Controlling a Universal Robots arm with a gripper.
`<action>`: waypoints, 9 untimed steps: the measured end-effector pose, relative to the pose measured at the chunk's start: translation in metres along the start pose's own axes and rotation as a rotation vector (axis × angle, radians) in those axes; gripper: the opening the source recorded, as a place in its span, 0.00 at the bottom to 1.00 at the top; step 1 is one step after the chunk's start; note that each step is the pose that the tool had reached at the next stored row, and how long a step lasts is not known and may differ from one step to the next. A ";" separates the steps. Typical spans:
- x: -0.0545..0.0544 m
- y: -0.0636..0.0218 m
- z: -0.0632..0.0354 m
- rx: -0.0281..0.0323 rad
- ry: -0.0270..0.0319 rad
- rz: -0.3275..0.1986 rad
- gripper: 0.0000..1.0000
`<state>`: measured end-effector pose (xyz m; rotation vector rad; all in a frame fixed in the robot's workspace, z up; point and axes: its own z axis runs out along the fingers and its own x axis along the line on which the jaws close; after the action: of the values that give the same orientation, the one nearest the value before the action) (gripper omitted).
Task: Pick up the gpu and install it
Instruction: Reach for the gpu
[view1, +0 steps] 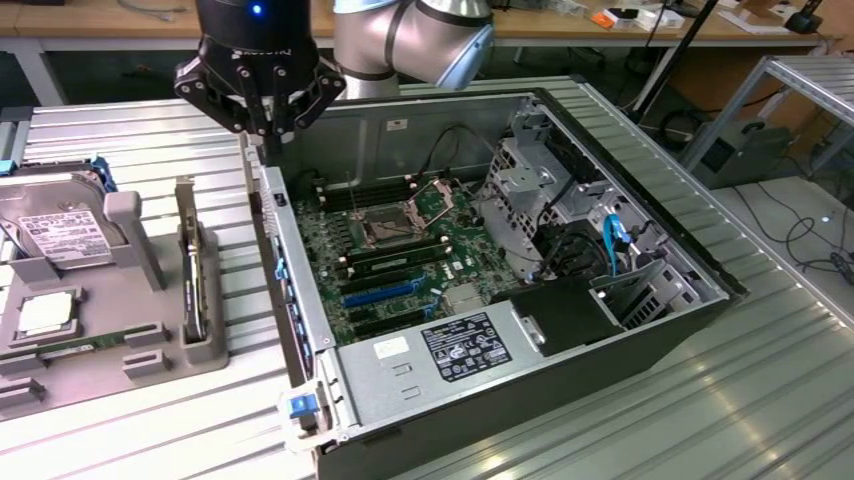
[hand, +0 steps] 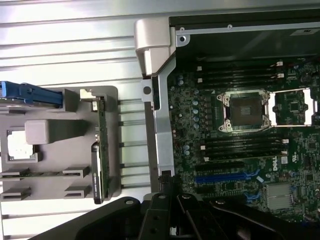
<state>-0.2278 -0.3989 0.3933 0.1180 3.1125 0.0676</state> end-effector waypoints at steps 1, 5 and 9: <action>0.000 0.0000 0.0000 0.0000 0.0000 0.000 0.11; 0.003 -0.0003 -0.0001 0.0000 0.0000 0.000 0.11; 0.006 -0.0005 -0.0002 0.0001 0.0000 0.000 0.11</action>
<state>-0.2339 -0.3989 0.3933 0.1179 3.1125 0.0675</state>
